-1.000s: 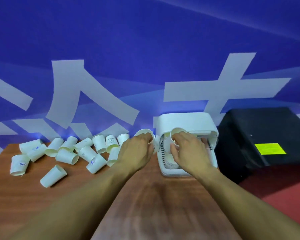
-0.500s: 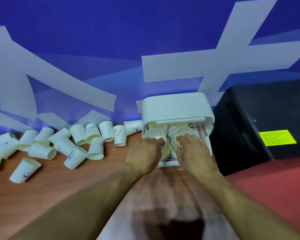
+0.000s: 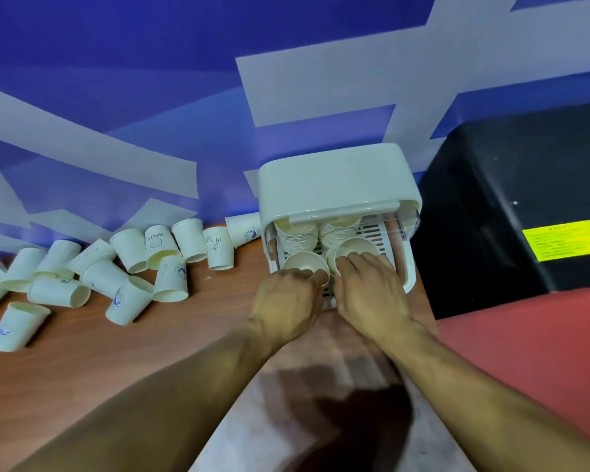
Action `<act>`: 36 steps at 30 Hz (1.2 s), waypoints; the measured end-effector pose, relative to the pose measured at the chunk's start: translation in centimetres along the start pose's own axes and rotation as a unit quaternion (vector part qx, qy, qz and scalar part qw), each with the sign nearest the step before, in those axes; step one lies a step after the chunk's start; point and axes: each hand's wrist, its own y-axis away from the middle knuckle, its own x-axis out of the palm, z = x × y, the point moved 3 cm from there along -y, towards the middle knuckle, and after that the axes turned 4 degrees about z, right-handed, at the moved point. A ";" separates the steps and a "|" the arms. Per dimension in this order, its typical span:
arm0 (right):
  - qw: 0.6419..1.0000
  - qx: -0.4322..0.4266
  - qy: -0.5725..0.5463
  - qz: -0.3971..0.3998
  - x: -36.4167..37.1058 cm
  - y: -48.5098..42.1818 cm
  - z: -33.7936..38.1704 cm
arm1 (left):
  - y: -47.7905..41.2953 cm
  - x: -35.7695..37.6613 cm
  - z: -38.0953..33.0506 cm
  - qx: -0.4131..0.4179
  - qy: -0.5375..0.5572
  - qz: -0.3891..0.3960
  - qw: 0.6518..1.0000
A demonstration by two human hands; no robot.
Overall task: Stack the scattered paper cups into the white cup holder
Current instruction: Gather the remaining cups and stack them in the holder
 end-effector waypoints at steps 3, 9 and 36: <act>0.999 0.007 0.010 0.050 0.6 -0.4 0.1 | 0.0 0.8 0.5 -0.021 0.011 0.012 1.000; 0.996 -0.019 -0.003 0.088 2.6 -0.2 0.1 | 0.0 1.3 1.6 -0.059 0.078 0.029 0.995; 0.997 -0.007 -0.079 -0.008 -1.4 -0.7 6.7 | 4.2 -2.0 1.9 -0.069 0.023 -0.005 0.997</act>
